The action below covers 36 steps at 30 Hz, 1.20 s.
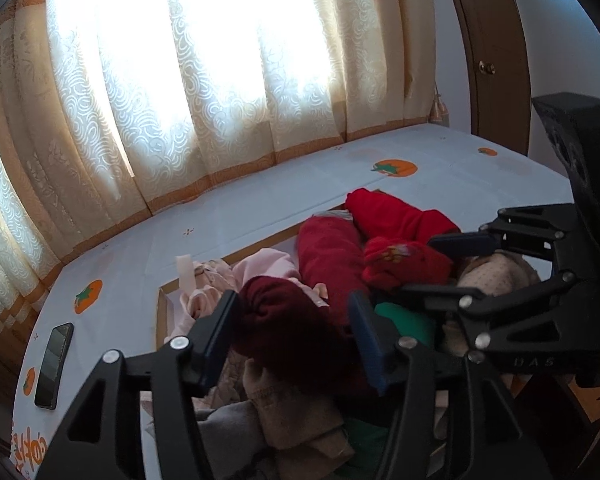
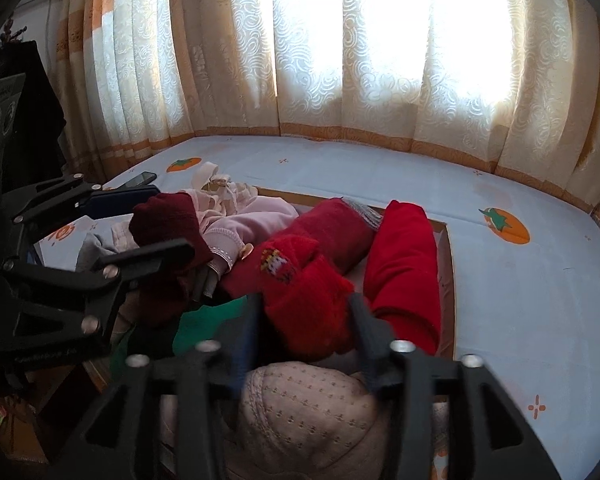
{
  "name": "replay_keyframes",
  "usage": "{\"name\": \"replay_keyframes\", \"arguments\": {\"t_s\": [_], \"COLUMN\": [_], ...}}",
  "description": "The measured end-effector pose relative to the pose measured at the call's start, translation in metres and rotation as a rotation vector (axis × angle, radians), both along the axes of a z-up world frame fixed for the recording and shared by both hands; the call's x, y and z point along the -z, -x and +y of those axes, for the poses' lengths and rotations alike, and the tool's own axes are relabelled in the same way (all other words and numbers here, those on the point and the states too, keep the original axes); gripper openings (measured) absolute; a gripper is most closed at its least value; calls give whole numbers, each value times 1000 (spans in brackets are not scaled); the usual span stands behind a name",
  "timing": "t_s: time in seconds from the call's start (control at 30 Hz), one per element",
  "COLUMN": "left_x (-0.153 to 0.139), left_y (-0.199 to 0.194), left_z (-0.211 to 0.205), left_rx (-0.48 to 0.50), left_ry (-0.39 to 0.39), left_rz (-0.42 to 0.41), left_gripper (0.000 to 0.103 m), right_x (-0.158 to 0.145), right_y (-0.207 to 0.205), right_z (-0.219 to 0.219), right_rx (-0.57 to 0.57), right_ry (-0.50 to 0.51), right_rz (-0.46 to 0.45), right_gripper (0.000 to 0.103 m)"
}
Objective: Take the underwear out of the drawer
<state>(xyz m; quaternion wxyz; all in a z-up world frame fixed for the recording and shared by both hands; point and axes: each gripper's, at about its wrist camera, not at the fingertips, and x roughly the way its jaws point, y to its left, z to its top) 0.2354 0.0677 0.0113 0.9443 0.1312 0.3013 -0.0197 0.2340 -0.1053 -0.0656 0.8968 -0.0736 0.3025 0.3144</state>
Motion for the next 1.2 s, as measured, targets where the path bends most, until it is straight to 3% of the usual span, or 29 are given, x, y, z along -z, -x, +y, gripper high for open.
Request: {"name": "replay_keyframes", "arguments": {"t_s": [0.13, 0.37, 0.47, 0.67, 0.83, 1.2], "left_x": [-1, -11, -19, -33, -34, -23], "left_y": [5, 24, 41, 90, 134, 180], "left_z": [-2, 0, 3, 7, 9, 18], "left_rx": [2, -15, -20, -19, -26, -83], "left_ry": [-3, 5, 20, 63, 108, 150], "left_rz": [-10, -43, -72, -127, -163, -195], "left_gripper": [62, 81, 90, 98, 100, 102], "right_x": [-2, -7, -12, -22, -30, -39], "right_y": [1, 14, 30, 83, 132, 183], "right_z": [1, -4, -13, -37, -50, -51], "right_rx": [7, 18, 29, 51, 65, 63], "right_ry": [6, 0, -12, -71, -130, -169], "right_rz": [-3, -20, -34, -63, -124, -196], "right_gripper": [58, 63, 66, 71, 79, 80]}}
